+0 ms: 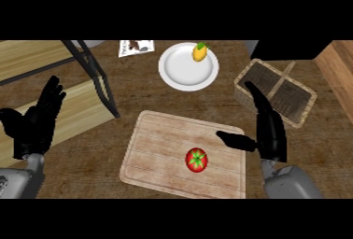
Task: Pick the tomato from the cutting board and place it in the basket
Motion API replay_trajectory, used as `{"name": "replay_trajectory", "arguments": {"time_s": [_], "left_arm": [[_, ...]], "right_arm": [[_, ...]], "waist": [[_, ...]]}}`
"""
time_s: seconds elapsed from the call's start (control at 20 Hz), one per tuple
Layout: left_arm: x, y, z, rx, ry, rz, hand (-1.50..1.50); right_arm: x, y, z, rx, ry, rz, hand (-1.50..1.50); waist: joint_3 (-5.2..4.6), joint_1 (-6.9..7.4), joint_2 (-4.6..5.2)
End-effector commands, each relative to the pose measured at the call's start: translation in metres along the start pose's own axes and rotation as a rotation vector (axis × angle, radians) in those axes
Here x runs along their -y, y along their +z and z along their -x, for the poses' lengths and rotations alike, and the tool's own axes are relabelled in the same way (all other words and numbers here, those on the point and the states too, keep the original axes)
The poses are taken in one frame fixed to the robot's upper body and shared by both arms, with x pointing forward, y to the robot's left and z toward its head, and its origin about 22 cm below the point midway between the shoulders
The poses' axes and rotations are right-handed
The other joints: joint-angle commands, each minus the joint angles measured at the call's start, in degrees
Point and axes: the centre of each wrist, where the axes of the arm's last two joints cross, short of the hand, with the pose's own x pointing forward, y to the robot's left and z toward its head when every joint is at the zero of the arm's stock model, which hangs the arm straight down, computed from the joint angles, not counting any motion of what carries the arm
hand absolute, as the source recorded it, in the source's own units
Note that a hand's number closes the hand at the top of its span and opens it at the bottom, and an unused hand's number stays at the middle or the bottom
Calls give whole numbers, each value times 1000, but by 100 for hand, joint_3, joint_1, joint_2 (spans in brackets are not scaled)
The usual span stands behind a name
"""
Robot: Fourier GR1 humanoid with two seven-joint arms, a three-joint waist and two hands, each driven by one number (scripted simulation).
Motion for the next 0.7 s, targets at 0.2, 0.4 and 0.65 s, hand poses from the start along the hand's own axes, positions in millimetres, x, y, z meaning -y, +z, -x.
{"name": "replay_trajectory", "arguments": {"time_s": [0.2,0.4,0.65], "left_arm": [[1,3,6,-8,5,-2,0],[-4,-3,7,0,15,-8,0],[0,4,7,13,2,16,0]], "right_arm": [[23,18,-30,-212,341,-435,-150],[56,32,-89,-231,342,-507,-150],[86,50,-125,-277,283,-519,-150]], "waist": [[3,14,-11],[16,5,8],[43,168,62]]}}
